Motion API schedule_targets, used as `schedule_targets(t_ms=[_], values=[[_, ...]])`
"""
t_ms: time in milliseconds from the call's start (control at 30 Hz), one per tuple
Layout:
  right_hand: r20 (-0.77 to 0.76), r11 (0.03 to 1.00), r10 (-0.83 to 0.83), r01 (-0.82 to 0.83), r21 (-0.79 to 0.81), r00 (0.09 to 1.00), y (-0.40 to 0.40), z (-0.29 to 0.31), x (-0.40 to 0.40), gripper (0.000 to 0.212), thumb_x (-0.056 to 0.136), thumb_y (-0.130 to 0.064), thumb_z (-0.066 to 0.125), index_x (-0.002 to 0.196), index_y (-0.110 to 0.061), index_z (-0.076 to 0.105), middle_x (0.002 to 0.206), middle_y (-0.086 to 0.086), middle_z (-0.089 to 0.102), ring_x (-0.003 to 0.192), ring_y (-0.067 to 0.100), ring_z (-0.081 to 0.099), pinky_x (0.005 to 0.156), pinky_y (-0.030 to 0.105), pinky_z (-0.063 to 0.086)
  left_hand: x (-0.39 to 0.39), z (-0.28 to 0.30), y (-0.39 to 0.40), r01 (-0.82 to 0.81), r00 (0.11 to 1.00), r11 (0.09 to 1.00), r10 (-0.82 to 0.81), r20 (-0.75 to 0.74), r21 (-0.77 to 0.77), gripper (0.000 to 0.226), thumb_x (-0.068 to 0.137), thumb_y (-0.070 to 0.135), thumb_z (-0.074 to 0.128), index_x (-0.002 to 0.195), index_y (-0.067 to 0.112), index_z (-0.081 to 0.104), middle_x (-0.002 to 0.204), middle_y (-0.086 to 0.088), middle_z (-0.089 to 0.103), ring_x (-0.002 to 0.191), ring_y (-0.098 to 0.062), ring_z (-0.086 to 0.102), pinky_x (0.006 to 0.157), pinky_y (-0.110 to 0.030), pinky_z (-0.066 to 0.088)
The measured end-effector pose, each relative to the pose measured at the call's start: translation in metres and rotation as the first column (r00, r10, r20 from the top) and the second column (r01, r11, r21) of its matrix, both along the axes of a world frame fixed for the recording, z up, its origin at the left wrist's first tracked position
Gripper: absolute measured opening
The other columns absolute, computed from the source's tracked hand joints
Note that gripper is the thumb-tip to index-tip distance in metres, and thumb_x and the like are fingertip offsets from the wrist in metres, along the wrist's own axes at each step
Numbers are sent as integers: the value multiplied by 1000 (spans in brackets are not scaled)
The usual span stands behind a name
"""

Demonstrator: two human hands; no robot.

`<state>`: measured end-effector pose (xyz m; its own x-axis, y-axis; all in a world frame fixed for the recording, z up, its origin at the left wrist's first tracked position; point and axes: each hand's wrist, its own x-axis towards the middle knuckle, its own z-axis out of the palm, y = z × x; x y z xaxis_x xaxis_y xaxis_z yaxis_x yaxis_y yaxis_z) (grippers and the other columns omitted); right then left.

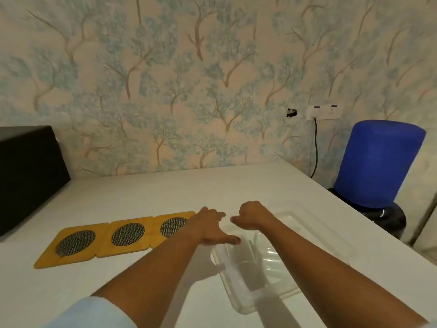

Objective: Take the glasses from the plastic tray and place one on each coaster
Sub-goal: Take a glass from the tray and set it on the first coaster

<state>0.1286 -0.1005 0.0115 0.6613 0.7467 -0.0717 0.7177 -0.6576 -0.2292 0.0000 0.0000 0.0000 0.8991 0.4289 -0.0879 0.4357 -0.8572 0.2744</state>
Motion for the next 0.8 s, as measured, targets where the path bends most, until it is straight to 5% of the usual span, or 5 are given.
schedule_targets(t_ms=[267,400,467,600,800], values=[[-195,986,-97,67,-153,976,-3,-21,-10,44,78,-52,66,63,-13,53,62,2,61,53,12,56,52,23,42,7,-14,-17,14,979,998,-25,-201,-54,146,31,96,62,155,29,25,158,-4,30,144,-25,30,112,-45,36],[-252,979,-111,61,-197,961,-4,-25,-13,49,78,-53,67,87,-4,65,87,11,74,67,18,65,68,27,52,9,-16,-23,10,978,996,-27,-206,-84,147,31,90,69,155,23,24,158,-4,29,142,-25,34,109,-44,40],[-286,985,-120,76,-158,951,-5,-27,-16,46,78,-47,68,94,-4,65,86,11,71,72,21,66,69,28,52,10,-15,-25,6,981,995,-24,-191,-95,146,31,88,70,153,23,26,157,-4,30,140,-24,35,108,-44,42],[-378,988,-150,154,-20,914,-10,-28,-21,31,73,-32,72,75,-6,56,69,6,61,71,24,66,62,27,51,10,-18,-26,23,991,995,-35,-132,-95,142,34,86,71,153,22,28,156,-4,32,140,-24,35,107,-43,42],[-478,941,-175,290,177,861,-14,-15,-21,35,67,-30,76,86,-4,64,77,6,62,81,25,70,69,32,54,11,-15,-20,61,997,990,-54,64,-124,140,36,84,75,153,27,25,155,0,34,142,-22,29,115,-47,31]])
